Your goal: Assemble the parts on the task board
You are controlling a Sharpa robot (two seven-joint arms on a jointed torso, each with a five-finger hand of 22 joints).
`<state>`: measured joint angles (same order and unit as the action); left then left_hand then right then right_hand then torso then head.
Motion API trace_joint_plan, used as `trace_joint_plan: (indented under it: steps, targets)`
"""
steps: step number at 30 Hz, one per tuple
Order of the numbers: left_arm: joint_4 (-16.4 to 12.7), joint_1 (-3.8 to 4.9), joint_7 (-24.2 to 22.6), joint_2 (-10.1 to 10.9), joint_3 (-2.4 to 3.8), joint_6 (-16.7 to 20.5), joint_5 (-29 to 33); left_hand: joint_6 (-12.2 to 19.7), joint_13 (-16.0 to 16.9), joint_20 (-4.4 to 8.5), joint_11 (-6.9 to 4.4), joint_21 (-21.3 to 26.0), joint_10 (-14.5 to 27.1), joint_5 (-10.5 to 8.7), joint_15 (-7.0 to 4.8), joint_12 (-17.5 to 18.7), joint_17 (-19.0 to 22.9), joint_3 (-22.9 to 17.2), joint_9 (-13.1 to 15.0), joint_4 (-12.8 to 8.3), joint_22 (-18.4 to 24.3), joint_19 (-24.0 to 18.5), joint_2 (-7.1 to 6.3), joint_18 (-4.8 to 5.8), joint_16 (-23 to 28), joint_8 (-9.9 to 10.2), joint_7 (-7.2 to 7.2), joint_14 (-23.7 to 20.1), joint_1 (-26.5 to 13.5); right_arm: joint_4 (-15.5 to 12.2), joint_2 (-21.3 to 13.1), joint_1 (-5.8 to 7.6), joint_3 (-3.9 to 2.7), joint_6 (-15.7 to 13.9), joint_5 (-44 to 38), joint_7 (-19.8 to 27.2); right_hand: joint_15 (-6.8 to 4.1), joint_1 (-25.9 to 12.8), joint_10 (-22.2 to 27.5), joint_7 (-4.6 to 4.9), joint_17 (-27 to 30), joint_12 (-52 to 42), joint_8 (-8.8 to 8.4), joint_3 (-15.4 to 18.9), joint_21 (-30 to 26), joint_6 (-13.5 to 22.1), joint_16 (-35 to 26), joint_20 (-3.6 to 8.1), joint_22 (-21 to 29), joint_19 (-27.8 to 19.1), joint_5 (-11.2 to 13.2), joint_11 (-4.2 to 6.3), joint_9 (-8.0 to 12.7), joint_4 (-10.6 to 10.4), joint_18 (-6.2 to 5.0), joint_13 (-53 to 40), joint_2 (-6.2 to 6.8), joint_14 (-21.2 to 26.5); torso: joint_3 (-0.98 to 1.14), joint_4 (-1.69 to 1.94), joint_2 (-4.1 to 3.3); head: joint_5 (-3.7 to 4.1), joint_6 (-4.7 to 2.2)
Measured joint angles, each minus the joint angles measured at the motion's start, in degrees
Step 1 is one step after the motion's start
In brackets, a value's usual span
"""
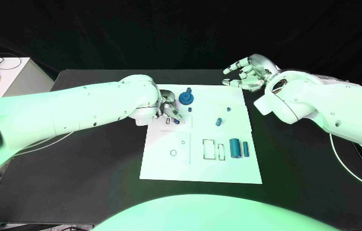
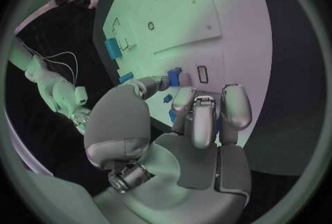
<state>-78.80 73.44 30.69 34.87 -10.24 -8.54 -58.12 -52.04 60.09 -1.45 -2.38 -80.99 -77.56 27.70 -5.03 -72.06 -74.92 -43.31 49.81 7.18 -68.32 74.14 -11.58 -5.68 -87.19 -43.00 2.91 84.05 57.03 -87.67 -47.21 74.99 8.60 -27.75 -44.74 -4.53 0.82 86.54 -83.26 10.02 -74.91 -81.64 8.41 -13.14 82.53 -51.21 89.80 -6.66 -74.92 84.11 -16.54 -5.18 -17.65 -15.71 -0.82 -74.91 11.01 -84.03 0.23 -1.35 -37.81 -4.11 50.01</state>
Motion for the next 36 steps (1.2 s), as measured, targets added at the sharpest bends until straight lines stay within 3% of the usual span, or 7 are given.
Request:
trace_joint_plan:
  steps: [12, 17, 30, 33, 36]
  targets:
    - [0.51, -0.04, 0.0, -0.36, -0.02, -0.09, -0.06, -0.48, -0.11, 0.21, -0.25, 0.0, -0.31, -0.89, -0.39, 0.0, 0.0, 1.19, 0.77, -1.19, -0.09, 0.2, 1.21, 0.0, -0.22, -0.37, -0.52, -0.01, -1.21, 0.0, -0.03, -0.02, 0.0, 0.1, 0.02, 0.0, 0.0, 0.0, 0.0, 0.0, 0.0, 0.0, 0.0, 0.0, 0.0, 0.0, 0.0, 0.0, 0.01, 0.0, 0.0, 0.0, 0.0, 0.0, 0.0, 0.0, 0.0, 0.0, -0.04, 0.0, 0.02, 0.13, 0.0]
    - [0.67, -0.06, 0.0, -0.44, -0.02, -0.11, -0.07, -0.89, -0.15, 0.21, -0.26, 0.0, -0.32, -1.11, -0.4, 0.0, 0.0, 1.57, 1.02, -1.57, -0.08, 0.2, 0.57, 0.0, -0.22, -0.38, -0.95, -0.01, -1.84, 0.0, -0.04, -0.02, 0.0, 0.11, 0.02, 0.01, 0.0, 0.0, 0.17, 0.0, 0.0, 0.23, 0.0, -0.12, 0.0, 0.0, 0.0, 0.0, 0.01, 0.0, 0.0, 0.17, 0.0, -0.12, 0.0, 0.0, 0.0, 0.0, -0.04, 0.0, 0.03, 0.16, 0.0]
    - [0.92, -0.1, -0.05, -0.49, -0.03, -0.25, -0.11, -1.73, 0.15, 0.42, -0.36, 0.51, -0.42, -1.74, -0.6, 0.0, 0.0, 3.58, 0.9, -4.35, 0.04, 0.41, 0.39, 0.0, -0.22, 0.24, -1.9, -0.2, -2.64, -0.02, -0.09, -0.05, 0.0, 0.15, 0.11, 0.05, 0.0, 0.0, 0.2, 0.0, 0.01, 0.23, 0.0, -0.16, 0.0, 0.0, 0.0, 0.0, -0.03, 0.0, 0.0, 0.21, 0.0, -0.16, 0.0, 0.0, 0.0, 0.0, -0.02, -0.01, 0.05, 0.25, 0.0]
    - [0.97, -0.1, -0.06, -0.45, -0.02, -0.3, -0.13, -1.97, 0.15, 0.42, -0.36, 0.51, -0.41, -1.85, -0.6, 0.0, 0.0, 5.73, 0.9, -3.48, 0.09, 0.41, 0.39, 0.0, -0.22, 0.67, -2.14, -0.2, -2.63, -0.02, -0.12, -0.06, 0.0, 0.15, 0.14, 0.06, 0.0, 0.0, 0.2, 0.0, 0.01, 0.23, 0.02, -0.16, 0.0, 0.0, 0.0, 0.0, -0.03, 0.0, 0.0, 0.21, 0.0, -0.17, -0.05, 0.0, 0.0, 0.0, -0.02, -0.01, 0.05, 0.28, 0.0]
    - [1.0, -0.1, -0.08, -0.41, -0.02, -0.37, -0.17, -2.01, 0.15, 0.42, -0.36, 0.51, -0.41, -2.05, -0.6, 0.0, 0.0, 7.39, 0.9, -2.77, 0.09, 0.41, 0.39, 0.0, -0.22, 0.68, -2.45, -0.21, -2.63, -0.02, -0.14, -0.07, 0.0, 0.15, 0.18, 0.07, 0.0, 0.0, 0.2, 0.15, 0.01, 0.23, 0.23, -0.16, 0.0, 0.15, 0.0, 0.0, -0.02, 0.0, 0.0, 0.21, 0.0, -0.17, -0.87, 0.0, 0.0, 0.0, -0.02, -0.01, 0.05, 0.29, 0.0]
